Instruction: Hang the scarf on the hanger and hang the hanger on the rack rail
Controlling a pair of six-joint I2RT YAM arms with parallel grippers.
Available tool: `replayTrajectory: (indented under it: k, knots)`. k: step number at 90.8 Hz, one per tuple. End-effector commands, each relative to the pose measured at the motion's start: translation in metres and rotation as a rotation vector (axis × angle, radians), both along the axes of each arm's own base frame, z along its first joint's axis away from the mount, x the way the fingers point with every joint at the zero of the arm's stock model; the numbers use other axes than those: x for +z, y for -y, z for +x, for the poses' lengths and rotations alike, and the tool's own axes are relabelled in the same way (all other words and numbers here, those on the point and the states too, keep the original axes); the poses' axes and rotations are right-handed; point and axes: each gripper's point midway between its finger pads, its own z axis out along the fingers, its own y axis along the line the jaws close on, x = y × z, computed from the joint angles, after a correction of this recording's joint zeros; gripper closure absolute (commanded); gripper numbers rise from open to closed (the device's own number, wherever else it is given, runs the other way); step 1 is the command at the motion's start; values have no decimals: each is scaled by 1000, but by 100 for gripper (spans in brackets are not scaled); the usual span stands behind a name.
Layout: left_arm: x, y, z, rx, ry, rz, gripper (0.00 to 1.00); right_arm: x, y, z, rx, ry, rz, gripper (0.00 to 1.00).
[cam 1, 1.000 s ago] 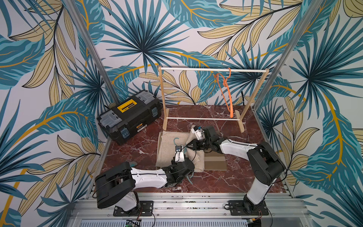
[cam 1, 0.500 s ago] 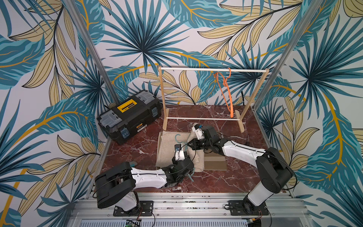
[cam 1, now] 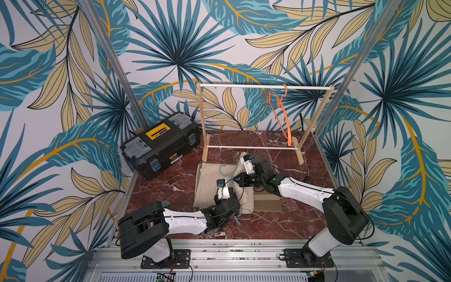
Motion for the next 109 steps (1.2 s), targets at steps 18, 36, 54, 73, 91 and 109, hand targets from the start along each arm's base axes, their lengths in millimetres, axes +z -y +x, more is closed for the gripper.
replayTrajectory:
  k: [18, 36, 54, 73, 91, 109]
  knots:
    - [90, -8, 13, 129, 202, -319, 100, -57, 80, -6, -192, -135, -169, 100]
    - [86, -3, 15, 127, 196, -322, 100, -54, 70, -13, -151, -176, -106, 100]
    - [84, 9, 18, 97, 189, -339, 100, -50, 42, -13, -71, -187, -78, 100]
    - [92, 40, 20, 27, 193, -380, 100, -87, 12, -20, -5, -275, -67, 100]
    - [95, 33, 16, 36, 203, -369, 100, -75, 30, -21, -2, -204, -109, 70]
    - [78, 28, 13, 48, 168, -337, 100, -19, 44, -9, -14, -59, -135, 43]
